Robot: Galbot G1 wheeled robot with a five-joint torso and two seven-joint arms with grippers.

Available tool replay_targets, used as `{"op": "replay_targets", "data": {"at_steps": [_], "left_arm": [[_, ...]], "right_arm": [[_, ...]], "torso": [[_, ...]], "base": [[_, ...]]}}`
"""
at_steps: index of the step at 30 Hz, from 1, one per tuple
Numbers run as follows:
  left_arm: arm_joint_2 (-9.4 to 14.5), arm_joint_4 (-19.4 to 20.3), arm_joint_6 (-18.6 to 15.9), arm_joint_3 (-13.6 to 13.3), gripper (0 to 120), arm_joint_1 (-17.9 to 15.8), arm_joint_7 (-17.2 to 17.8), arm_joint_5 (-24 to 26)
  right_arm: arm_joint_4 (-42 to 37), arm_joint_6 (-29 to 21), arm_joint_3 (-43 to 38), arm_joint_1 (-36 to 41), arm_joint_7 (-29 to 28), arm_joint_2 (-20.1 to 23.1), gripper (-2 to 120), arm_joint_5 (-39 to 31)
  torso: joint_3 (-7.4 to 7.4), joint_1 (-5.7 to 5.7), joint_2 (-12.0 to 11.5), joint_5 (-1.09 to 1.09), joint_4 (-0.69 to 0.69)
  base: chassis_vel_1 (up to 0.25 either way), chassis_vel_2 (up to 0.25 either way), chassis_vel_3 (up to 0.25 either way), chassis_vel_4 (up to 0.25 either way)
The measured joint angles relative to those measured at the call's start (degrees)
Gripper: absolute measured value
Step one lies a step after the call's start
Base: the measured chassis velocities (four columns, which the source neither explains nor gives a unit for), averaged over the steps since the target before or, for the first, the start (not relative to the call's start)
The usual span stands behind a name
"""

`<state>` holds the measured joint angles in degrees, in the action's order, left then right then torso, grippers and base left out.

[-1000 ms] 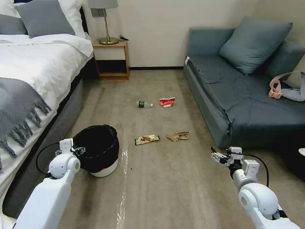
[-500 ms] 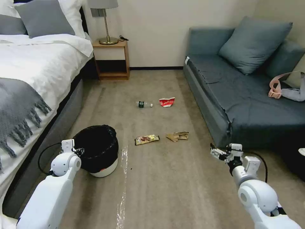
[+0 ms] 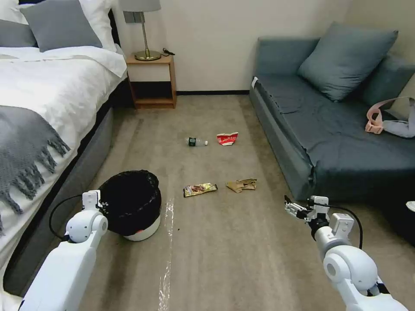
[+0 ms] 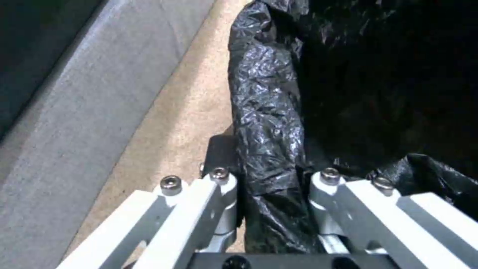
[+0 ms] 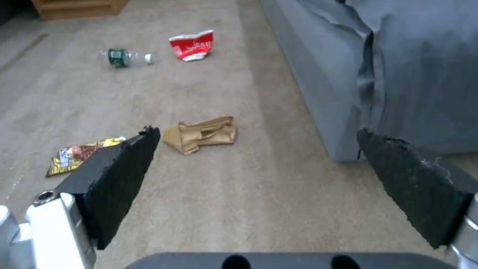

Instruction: Pick up the trash bin, then pick up the garbage on the floor and place it into the trash bin.

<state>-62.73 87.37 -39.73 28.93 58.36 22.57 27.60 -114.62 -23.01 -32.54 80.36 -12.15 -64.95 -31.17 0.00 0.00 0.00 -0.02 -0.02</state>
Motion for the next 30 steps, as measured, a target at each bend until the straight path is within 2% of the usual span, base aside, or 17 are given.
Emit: {"op": "replay_targets", "data": {"at_steps": [5,7,8,11,13,15,17,18,19,22,23,26,27,30], "left_arm": [[0.22,0.87,0.64,0.88,14,1.37,-0.92,-0.8],[0.64,1.67,1.27,2.51,14,2.78,-1.83,-1.04],[0.64,1.67,1.27,2.51,14,2.78,-1.83,-1.04],[1.15,4.35,1.95,4.75,10,4.26,-2.45,-1.06],[1.13,4.88,2.13,5.31,10,4.42,-2.45,-1.26],[0.87,7.43,3.1,8.01,5,5.23,-2.27,-3.39],[0.82,8.1,3.23,8.53,4,5.52,-2.11,-3.89],[0.6,10.11,3.54,9.82,4,6.48,-1.64,-5.58],[0.6,10.11,3.54,9.82,4,6.48,-1.64,-5.58],[-0.14,14.9,4.2,11.23,4,8.59,-1.56,-8.31],[-0.14,14.9,4.2,11.23,4,8.59,-1.56,-8.31],[-0.96,18.97,4.59,12.09,4,10.63,-1.02,-9.7],[-0.96,18.97,4.59,12.09,4,10.63,-1.02,-9.7],[-1.6,22.49,4.92,12.29,4,13.54,-0.6,-10.55]], "right_arm": [[0.0,-0.02,0.56,0.17,-0.04,-0.14,100,0.03],[-0.01,-0.1,0.94,0.41,-0.06,-0.22,100,0.0],[-0.01,-0.1,0.94,0.41,-0.06,-0.22,100,0.0],[0.2,-0.12,1.18,0.72,-0.05,-0.58,100,-0.06],[0.31,-0.12,1.23,0.8,-0.04,-0.66,100,-0.06],[0.67,-0.09,1.58,1.08,-0.05,-1.09,100,-0.08],[0.61,-0.28,1.65,1.15,-0.19,-1.15,100,-0.33],[-0.09,-2.09,1.78,1.39,-0.96,-1.28,100,-1.24],[-0.09,-2.09,1.78,1.39,-0.96,-1.28,100,-1.24],[-0.91,-3.59,2.19,1.81,-1.1,-1.76,100,-1.51],[-0.91,-3.59,2.19,1.81,-1.1,-1.76,100,-1.51],[-0.91,-2.66,2.9,2.13,-0.09,-2.34,100,-1.28],[-0.91,-2.66,2.9,2.13,-0.09,-2.34,100,-1.28],[-0.49,-1.36,3.59,2.48,1.86,-2.9,100,-1.28]], "torso": [[0.0,0.0,0.0,0.0,0.0],[0.0,0.0,0.0,0.01,0.01],[0.0,0.0,0.0,0.01,0.01],[0.0,0.0,0.0,0.01,0.04],[0.0,0.0,0.0,0.01,0.03],[0.0,0.0,0.0,0.02,0.02],[0.0,0.0,0.0,0.02,0.02],[0.01,0.0,0.0,0.03,0.05],[0.01,0.0,0.0,0.03,0.05],[0.0,0.0,0.0,0.01,0.03],[0.0,0.0,0.0,0.01,0.03],[0.0,0.0,0.0,0.03,0.01],[0.0,0.0,0.0,0.03,0.01],[0.0,0.0,0.0,0.01,0.03]], "base": [[0.0,0.0,0.0,0.0],[0.0,0.0,0.0,0.0],[0.0,0.0,0.0,0.0],[0.0,0.0,0.0,0.0],[0.0,0.0,0.0,0.0],[0.0,0.0,0.0,0.0],[0.0,0.0,0.0,0.0],[0.0,0.0,0.0,0.0],[0.0,0.0,0.0,0.0],[0.0,0.0,0.0,0.0],[0.0,0.0,0.0,0.0],[0.0,0.0,0.0,0.0],[0.0,0.0,0.0,0.0],[0.0,0.0,0.0,0.0]]}}
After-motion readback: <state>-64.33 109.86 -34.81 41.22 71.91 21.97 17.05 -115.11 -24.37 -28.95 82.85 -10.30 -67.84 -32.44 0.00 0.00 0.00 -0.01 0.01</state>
